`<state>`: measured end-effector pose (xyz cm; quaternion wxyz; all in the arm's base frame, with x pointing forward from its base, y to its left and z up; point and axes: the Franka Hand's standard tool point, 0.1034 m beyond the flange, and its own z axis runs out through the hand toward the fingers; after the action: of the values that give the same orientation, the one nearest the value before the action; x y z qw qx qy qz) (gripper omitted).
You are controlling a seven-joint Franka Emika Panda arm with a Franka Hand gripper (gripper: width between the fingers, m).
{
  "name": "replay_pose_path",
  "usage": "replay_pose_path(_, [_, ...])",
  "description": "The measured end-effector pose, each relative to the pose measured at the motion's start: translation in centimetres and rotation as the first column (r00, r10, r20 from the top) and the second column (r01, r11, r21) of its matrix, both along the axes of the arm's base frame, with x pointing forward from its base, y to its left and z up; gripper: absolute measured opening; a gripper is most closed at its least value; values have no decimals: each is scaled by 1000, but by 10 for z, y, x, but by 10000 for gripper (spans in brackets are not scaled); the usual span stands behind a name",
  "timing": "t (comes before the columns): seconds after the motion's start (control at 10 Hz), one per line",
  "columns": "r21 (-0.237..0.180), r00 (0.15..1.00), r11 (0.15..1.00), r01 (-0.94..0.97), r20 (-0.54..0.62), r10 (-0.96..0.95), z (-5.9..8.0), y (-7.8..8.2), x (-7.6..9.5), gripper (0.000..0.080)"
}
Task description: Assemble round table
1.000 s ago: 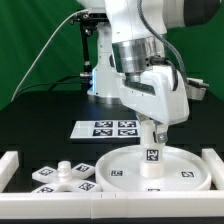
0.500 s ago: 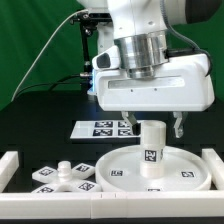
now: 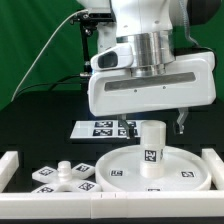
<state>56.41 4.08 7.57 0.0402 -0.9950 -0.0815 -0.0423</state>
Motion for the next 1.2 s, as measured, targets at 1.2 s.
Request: replay_pose_path(1.2, [-74, 960, 958, -277, 24, 280, -1, -1, 2, 403])
